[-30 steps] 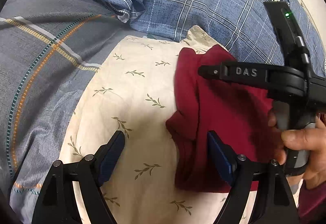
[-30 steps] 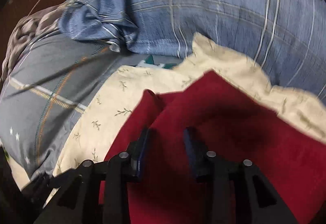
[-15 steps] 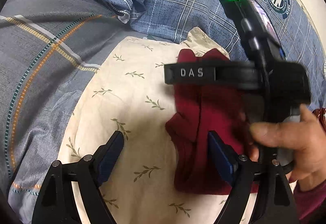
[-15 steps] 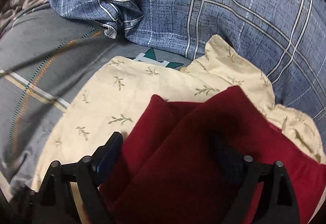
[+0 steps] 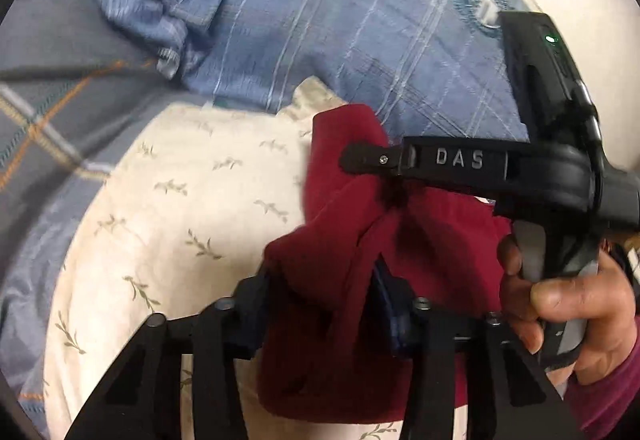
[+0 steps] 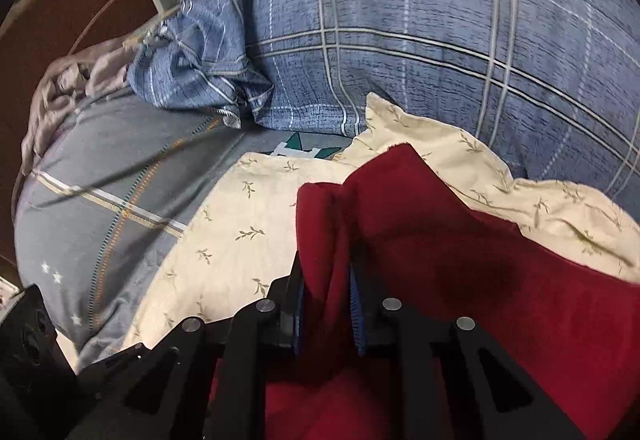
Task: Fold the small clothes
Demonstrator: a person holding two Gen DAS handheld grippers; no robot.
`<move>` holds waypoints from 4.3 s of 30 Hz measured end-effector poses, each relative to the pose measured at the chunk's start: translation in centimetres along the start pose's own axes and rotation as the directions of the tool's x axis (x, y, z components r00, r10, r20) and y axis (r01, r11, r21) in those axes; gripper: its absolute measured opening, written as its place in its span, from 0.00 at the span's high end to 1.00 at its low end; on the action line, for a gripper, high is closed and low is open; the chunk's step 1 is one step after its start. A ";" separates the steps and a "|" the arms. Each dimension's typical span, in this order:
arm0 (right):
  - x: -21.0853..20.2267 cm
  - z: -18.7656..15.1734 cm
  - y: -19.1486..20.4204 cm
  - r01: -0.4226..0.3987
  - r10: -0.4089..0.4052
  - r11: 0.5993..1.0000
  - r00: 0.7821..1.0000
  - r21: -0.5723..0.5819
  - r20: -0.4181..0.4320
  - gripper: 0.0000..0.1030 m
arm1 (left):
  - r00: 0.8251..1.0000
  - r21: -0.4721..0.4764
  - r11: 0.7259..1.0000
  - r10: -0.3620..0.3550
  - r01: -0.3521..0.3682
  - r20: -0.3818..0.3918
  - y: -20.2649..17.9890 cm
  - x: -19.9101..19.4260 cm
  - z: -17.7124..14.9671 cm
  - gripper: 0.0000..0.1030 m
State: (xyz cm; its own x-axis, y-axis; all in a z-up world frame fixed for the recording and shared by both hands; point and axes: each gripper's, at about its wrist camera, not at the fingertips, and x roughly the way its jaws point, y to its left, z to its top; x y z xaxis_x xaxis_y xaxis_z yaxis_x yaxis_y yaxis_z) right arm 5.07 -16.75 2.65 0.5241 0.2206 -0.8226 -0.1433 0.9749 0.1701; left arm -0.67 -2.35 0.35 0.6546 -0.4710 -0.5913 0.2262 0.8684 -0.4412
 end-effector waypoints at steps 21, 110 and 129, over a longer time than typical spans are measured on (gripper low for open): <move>3.4 0.7 -0.7 0.004 -0.002 0.997 1.000 0.072 -0.030 0.79 | 0.997 0.063 0.995 0.072 -0.071 -0.005 -1.1 -0.4 0.1 0.39; -19.5 -20.0 -18.1 0.033 -0.134 0.892 0.972 0.451 0.195 0.67 | 0.986 0.377 0.925 0.009 0.055 -0.166 -15.9 -4.7 -6.1 0.45; -14.6 -15.1 -17.9 0.226 -0.312 0.906 0.928 0.357 0.203 0.72 | 0.990 0.365 0.931 0.020 0.032 -0.139 -14.6 -0.9 -5.6 0.24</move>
State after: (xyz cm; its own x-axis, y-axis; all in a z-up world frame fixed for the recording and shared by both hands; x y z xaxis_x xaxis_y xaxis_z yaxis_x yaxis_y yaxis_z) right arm -12.69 -37.83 3.40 0.7014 -0.0933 -0.7066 0.2885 0.9437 0.1617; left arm -8.60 -15.45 3.54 0.5523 -0.4703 -0.6883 0.4947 0.8495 -0.1834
